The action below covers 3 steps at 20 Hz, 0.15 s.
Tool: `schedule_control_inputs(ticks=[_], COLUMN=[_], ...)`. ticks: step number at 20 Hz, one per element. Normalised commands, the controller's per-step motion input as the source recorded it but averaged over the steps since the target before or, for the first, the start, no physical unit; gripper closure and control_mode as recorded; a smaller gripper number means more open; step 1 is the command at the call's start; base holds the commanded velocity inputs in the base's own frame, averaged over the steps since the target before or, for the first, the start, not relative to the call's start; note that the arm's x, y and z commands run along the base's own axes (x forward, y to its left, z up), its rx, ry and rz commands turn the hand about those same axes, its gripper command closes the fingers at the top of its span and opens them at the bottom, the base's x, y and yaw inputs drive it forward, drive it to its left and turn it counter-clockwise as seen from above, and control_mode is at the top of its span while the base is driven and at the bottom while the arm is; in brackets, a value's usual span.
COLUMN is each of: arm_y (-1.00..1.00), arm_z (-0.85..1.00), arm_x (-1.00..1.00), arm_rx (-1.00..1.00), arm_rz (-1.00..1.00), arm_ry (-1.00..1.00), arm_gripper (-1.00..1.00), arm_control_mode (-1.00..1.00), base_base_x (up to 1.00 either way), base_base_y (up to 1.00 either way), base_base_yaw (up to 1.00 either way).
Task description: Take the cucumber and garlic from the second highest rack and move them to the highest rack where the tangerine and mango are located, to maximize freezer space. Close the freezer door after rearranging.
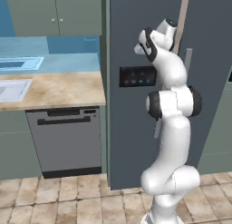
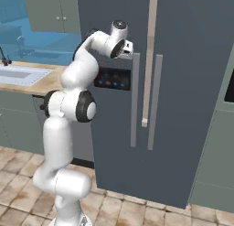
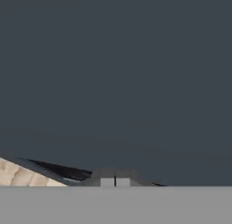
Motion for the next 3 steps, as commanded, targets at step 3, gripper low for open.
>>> schedule_control_inputs(ticks=[3], arm_y=[0.02], arm_z=[-0.26], arm_x=[-0.43], arm_rx=[0.0], arm_rz=[0.0], arm_ry=[-0.51], arm_gripper=[1.0], arm_control_mode=[-1.0], base_base_x=[0.0], base_base_y=[0.0], base_base_yaw=[0.0])
